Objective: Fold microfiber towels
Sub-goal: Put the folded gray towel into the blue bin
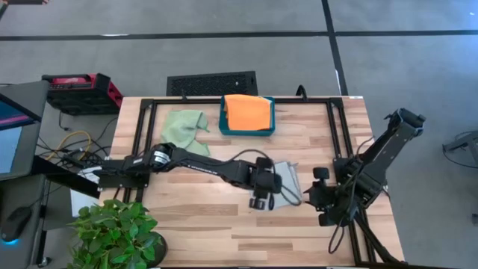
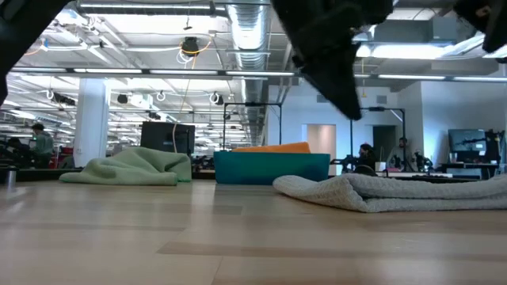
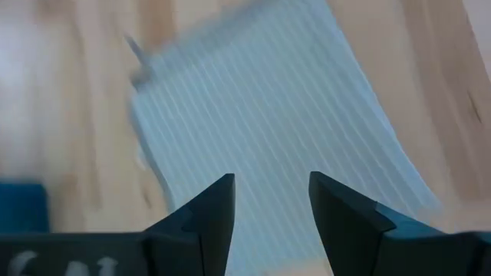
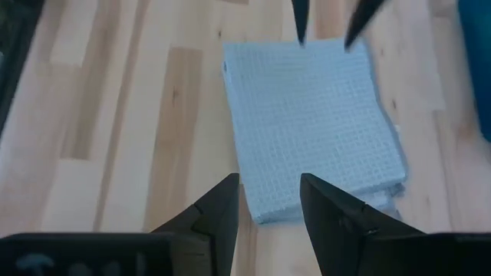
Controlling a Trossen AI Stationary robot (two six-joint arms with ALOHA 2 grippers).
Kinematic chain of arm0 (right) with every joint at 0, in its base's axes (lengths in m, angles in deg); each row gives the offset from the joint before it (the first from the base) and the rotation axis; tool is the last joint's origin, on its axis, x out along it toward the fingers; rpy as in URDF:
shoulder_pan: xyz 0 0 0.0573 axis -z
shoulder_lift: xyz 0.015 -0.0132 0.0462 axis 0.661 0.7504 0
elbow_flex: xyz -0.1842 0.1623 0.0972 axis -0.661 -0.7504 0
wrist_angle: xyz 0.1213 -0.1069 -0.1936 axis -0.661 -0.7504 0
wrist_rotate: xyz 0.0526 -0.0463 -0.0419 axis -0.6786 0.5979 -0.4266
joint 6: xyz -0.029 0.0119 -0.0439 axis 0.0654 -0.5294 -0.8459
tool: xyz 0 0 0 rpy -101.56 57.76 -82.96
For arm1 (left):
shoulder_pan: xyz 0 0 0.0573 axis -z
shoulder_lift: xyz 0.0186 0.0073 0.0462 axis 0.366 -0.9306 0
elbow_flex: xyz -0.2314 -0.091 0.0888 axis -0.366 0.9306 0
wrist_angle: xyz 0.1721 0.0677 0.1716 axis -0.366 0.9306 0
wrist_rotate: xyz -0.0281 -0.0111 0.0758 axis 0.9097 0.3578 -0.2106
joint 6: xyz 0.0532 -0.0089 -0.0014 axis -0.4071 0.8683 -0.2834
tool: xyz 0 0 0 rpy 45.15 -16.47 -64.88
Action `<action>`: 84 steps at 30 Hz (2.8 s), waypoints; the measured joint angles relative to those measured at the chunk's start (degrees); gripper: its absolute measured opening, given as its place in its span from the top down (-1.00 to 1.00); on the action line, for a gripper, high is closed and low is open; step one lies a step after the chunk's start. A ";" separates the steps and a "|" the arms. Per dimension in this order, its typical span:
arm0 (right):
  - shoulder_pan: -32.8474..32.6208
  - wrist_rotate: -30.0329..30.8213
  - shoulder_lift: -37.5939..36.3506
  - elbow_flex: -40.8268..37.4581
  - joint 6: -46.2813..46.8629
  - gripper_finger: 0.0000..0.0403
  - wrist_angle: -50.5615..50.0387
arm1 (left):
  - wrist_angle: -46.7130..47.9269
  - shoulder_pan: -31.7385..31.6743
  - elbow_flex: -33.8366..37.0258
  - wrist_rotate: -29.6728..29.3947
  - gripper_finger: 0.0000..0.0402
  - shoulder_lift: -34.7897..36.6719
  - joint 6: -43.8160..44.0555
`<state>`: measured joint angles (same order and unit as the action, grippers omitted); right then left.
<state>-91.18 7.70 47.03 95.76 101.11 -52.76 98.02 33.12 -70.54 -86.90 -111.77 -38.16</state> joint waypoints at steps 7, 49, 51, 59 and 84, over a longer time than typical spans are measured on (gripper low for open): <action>0.16 -2.65 0.07 -6.56 -4.36 0.20 10.85 | 11.12 4.60 0.00 -0.18 0.20 0.00 11.48; 12.49 -1.43 0.04 -8.57 -12.92 0.20 17.01 | -15.26 15.50 51.90 -22.62 0.33 33.99 36.30; 13.40 -1.38 0.04 -8.57 -12.93 0.20 16.95 | -19.31 14.77 52.96 -22.64 0.33 33.19 35.45; 17.80 -1.49 0.04 -8.57 -12.44 0.20 16.95 | -23.98 10.59 54.34 -22.87 0.33 32.83 37.42; 16.58 -11.99 0.02 -22.60 -20.52 0.20 34.51 | -24.88 9.58 54.34 -22.89 0.33 32.79 32.50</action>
<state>-74.60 -4.29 47.05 73.16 80.59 -18.25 73.14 42.70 -16.20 -109.79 -78.99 -5.67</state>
